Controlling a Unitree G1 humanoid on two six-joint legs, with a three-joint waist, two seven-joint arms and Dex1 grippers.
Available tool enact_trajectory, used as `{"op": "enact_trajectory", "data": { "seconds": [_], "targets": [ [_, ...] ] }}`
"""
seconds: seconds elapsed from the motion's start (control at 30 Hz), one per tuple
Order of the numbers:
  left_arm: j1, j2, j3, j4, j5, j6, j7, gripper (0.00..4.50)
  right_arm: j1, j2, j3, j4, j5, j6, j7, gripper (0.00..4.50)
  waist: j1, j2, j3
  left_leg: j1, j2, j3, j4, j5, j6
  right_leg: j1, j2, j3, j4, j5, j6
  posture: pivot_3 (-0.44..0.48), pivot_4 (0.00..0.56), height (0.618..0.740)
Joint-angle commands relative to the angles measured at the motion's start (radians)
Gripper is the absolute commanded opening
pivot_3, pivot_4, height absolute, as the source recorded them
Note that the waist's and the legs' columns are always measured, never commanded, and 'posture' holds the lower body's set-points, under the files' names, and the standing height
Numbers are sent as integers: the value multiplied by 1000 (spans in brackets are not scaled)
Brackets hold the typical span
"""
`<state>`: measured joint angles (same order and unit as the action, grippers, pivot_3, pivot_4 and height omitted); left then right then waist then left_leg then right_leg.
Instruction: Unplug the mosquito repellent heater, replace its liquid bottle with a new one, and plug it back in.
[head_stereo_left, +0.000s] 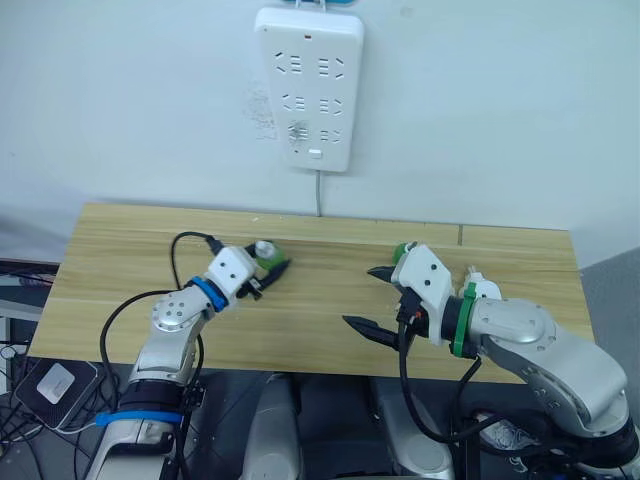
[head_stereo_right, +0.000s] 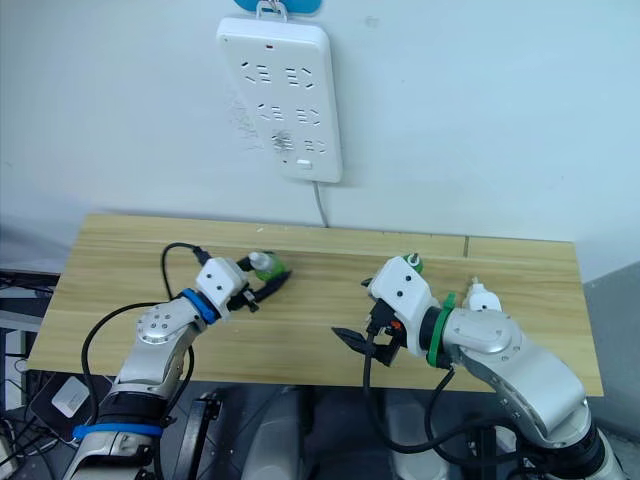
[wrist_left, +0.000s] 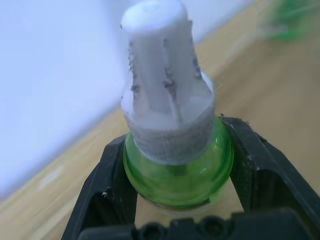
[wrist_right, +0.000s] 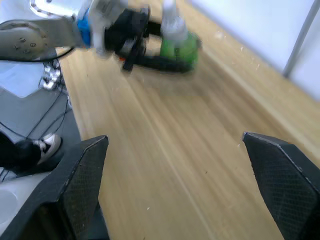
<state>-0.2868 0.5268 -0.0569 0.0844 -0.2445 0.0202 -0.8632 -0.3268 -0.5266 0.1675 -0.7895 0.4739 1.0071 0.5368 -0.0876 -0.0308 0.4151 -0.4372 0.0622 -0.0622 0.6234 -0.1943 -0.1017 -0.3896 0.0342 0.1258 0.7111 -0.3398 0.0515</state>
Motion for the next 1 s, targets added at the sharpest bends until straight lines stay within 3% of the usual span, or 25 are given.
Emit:
{"op": "enact_trajectory", "data": {
  "seconds": [0.03, 0.17, 0.3, 0.67, 0.77, 1.0],
  "targets": [
    [-24, 72, -46, -234, -141, 255, -122, 2258, -33, 15, -42, -13, 51, -45, 30, 4500, -1, 0, -4, 0, 0, -1, 0, 0, 0, 0, 0, -1, 0, 0, 0, -170, 290, 740],
    [-114, 179, -104, -298, -197, 447, -253, 2258, -96, 92, -2, 47, 57, -37, -12, 4500, -5, -2, -30, -4, 0, -7, 0, 1, -1, -2, 0, -6, 1, 1, -2, -169, 233, 740],
    [-210, 178, -117, -276, -220, 526, -282, 2258, -143, 155, 38, 112, 54, -45, -17, 4500, -17, -4, -69, -13, -1, -9, 1, 1, -2, -10, 0, -8, 1, 3, -5, -170, 208, 740],
    [-289, 152, -131, -227, -175, 478, -321, 2258, -193, 207, 85, 235, 8, -144, -1, 4500, -25, -5, -109, -18, -1, -13, 2, 4, -5, -15, 0, -13, 5, 4, -6, -155, 169, 740],
    [-296, 149, -131, -225, -170, 471, -326, 2258, -195, 209, 96, 250, 0, -173, 3, 3885, -26, -5, -116, -18, -1, -13, 2, 4, -5, -15, 0, -14, 5, 4, -6, -150, 163, 740],
    [-294, 148, -127, -221, -163, 465, -331, 2258, -195, 205, 125, 268, -27, -227, 21, 1401, -26, -4, -134, -18, -1, -14, 3, 5, -5, -15, 0, -15, 7, 4, -7, -147, 157, 740]
  ]
}}
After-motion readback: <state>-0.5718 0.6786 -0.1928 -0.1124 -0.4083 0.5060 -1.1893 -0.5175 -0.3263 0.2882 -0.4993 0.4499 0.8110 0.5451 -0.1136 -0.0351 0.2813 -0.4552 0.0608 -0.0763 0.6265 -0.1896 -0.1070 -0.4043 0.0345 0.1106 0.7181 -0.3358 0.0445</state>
